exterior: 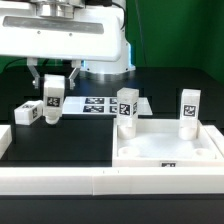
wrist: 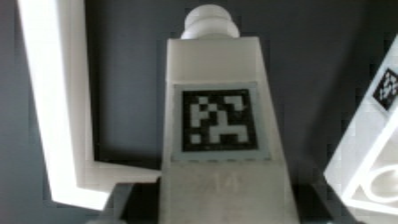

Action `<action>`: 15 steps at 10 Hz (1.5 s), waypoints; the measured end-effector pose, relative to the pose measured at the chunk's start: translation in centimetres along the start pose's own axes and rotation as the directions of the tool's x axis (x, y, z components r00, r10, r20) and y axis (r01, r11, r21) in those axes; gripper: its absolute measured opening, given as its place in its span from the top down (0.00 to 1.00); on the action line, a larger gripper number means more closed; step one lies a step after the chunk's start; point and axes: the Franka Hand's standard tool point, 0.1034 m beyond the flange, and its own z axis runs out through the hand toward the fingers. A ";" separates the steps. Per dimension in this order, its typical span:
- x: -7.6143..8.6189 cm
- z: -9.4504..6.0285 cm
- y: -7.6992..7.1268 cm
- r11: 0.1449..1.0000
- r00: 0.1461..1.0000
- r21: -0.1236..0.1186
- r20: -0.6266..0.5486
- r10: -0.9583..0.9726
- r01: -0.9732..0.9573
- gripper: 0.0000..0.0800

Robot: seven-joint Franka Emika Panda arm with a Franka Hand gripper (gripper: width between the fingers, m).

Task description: Assemble square table

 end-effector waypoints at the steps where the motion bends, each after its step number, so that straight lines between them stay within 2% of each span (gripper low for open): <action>1: 1.8 -0.7 -0.9 1.000 0.995 -0.025 -0.095 -0.003 0.000 0.64; 2: 2.6 -1.1 -2.0 0.999 0.990 -0.031 -0.142 0.005 -0.009 0.64; 3: 3.3 -1.6 -2.1 0.997 0.971 -0.080 -0.237 -0.024 0.005 0.64; 4: 2.5 -1.3 -0.9 0.992 0.960 -0.123 -0.275 -0.046 0.012 0.64; 5: 2.2 -0.9 -1.0 0.995 0.968 -0.105 -0.250 -0.029 0.003 0.64; 7: 2.4 -1.0 -1.5 0.995 0.967 -0.102 -0.253 -0.033 0.007 0.64; 8: 2.9 -1.1 -3.5 0.997 0.968 -0.053 -0.248 0.042 -0.057 0.64; 9: 4.2 -1.5 -6.3 0.997 0.964 -0.010 -0.255 0.073 -0.078 0.64; 10: 5.8 -2.1 -8.1 0.995 0.957 0.020 -0.272 0.101 -0.099 0.64; 11: 6.4 -2.4 -9.0 0.992 0.952 0.037 -0.280 0.126 -0.120 0.64; 14: 6.3 -2.2 -8.9 0.993 0.953 0.035 -0.278 0.122 -0.117 0.64; 15: 6.4 -2.2 -9.6 0.991 0.952 0.043 -0.278 0.131 -0.124 0.64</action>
Offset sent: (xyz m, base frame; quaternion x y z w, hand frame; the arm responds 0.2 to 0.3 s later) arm 0.0000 0.0000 0.0000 0.0000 0.1938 0.0000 0.9810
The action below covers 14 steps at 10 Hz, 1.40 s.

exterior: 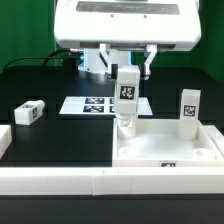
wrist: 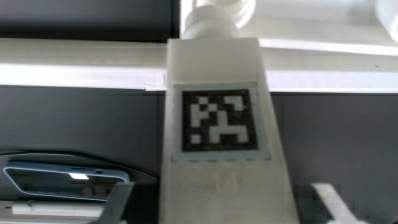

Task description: Assemble square table

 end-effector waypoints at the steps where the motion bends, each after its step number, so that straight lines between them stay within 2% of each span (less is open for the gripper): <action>1: -0.1 0.1 -2.5 1.000 1.000 0.022 0.001 -0.013 0.013 0.64; 3: 1.1 0.8 -8.4 0.997 1.000 0.071 -0.010 -0.013 0.013 0.64; 4: 1.5 1.1 -10.3 0.996 1.000 0.084 -0.016 -0.006 0.007 0.64; 5: 1.4 1.3 -10.7 0.997 1.000 0.083 -0.029 -0.009 0.011 0.64; 8: 1.2 1.4 -10.6 0.997 1.000 0.081 -0.024 -0.012 0.014 0.64; 11: 0.7 2.7 -10.8 0.993 0.994 0.068 -0.058 -0.097 0.101 0.64; 14: 0.6 2.7 -11.0 0.992 0.994 0.069 -0.056 -0.098 0.102 0.64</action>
Offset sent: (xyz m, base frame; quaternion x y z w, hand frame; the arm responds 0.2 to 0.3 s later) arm 0.0364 0.0735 -0.0009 -0.0360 0.0163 0.0275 0.9988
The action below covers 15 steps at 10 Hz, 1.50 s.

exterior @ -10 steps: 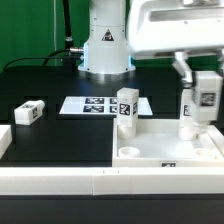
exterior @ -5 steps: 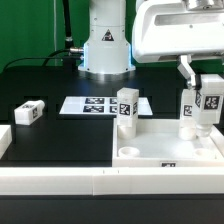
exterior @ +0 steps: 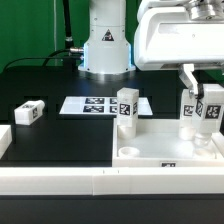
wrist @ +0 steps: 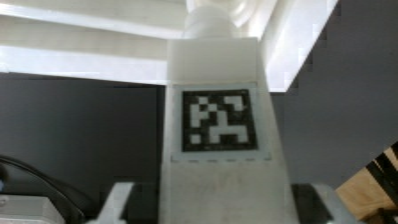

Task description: Assemble square table

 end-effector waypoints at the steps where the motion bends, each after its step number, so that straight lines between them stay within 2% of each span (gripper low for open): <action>1: -0.5 0.4 -0.8 1.000 1.000 0.006 0.007 -0.011 0.011 0.64; 3: -0.7 0.6 -1.4 1.000 1.000 0.010 0.012 -0.019 0.019 0.64; 15: -1.0 1.2 -0.6 1.000 1.000 0.002 0.017 -0.015 0.015 0.64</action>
Offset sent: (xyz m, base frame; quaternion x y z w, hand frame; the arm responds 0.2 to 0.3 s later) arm 0.0012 0.0027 -0.0002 0.0010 -0.0058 0.0012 1.0000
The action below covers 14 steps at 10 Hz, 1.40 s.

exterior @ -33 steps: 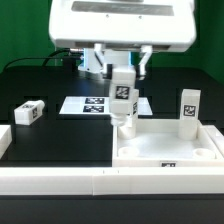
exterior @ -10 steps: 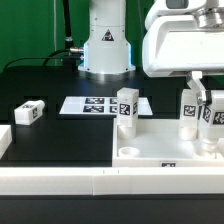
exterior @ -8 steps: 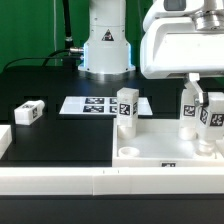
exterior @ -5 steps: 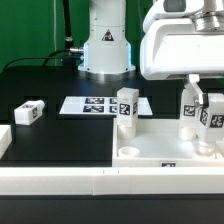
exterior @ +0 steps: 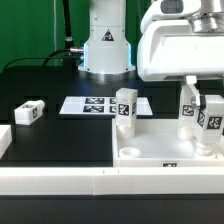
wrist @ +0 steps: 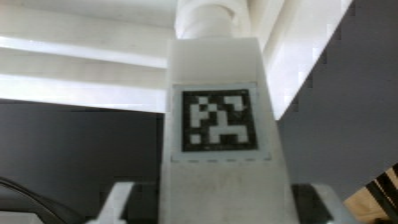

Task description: Assemble square table

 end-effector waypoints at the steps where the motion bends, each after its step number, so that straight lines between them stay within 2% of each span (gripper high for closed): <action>1: -0.2 0.2 -0.1 1.000 1.000 0.001 0.004 -0.002 0.002 0.64; 5: -0.9 0.7 -0.3 1.000 1.000 0.000 0.010 -0.006 0.006 0.64; 7: -0.9 0.6 0.0 1.000 1.000 -0.011 -0.023 -0.006 0.006 0.64; 10: -0.9 0.6 0.1 1.000 1.000 -0.013 -0.029 -0.007 0.006 0.64; 12: -0.8 0.6 0.1 1.000 1.000 -0.013 -0.029 -0.007 0.006 0.25; 13: -0.6 0.4 0.1 1.000 1.000 -0.011 -0.026 -0.005 0.005 0.25; 14: -0.1 -0.1 0.1 1.000 1.000 -0.005 -0.017 -0.002 0.002 0.20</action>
Offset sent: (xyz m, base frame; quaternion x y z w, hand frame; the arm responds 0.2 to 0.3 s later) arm -0.0015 0.0041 -0.0066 -0.0009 0.0046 0.0060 1.0000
